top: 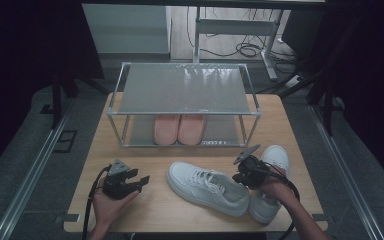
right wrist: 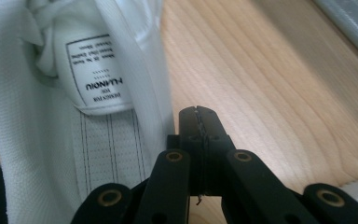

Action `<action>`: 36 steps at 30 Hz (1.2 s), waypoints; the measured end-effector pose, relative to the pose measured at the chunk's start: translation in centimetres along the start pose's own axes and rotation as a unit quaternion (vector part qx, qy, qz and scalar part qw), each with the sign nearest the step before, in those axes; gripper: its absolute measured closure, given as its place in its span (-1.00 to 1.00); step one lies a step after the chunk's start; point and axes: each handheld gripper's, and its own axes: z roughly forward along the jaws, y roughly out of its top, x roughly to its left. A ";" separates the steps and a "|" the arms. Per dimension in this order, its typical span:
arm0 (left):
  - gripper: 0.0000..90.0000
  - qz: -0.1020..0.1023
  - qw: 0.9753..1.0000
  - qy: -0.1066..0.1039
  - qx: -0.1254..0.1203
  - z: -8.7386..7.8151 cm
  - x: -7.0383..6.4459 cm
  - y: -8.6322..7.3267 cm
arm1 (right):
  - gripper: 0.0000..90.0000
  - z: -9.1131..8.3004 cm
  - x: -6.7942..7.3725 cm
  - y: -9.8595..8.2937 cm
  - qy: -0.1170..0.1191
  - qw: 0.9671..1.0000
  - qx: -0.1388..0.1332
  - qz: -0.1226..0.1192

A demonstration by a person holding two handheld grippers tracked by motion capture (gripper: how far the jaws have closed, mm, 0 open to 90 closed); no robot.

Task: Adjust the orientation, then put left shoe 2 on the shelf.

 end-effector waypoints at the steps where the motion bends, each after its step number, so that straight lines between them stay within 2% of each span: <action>1: -0.01 0.000 1.000 0.000 0.000 0.0 0.0 0.0 | 1.00 0.0 0.2 0.0 0.002 1.000 0.001 0.000; 11: -0.01 0.001 1.000 0.000 0.001 0.0 0.0 0.0 | 1.00 -0.1 -0.1 -0.1 0.004 1.000 -0.007 0.003; 18: -0.01 -0.001 1.000 0.001 -0.003 -0.2 0.1 0.0 | 1.00 -1.7 -0.9 -0.4 -0.001 0.998 -0.056 0.020; 24: -0.01 -0.001 1.000 0.002 -0.003 -0.2 0.0 0.0 | 0.95 -3.0 -1.3 -0.7 0.001 0.995 -0.097 0.031; 27: -0.01 -0.001 1.000 0.001 -0.003 -0.3 0.0 0.0 | 0.86 -3.5 -1.4 -0.8 0.008 0.993 -0.111 0.032; 30: -0.01 0.001 1.000 0.001 -0.005 -0.3 0.0 0.0 | 0.75 -3.6 -1.2 -0.9 0.015 0.993 -0.115 0.030; 36: -0.01 0.001 1.000 0.001 -0.004 -0.2 0.0 0.1 | 0.37 -3.1 -0.6 -0.3 0.021 0.993 -0.112 0.015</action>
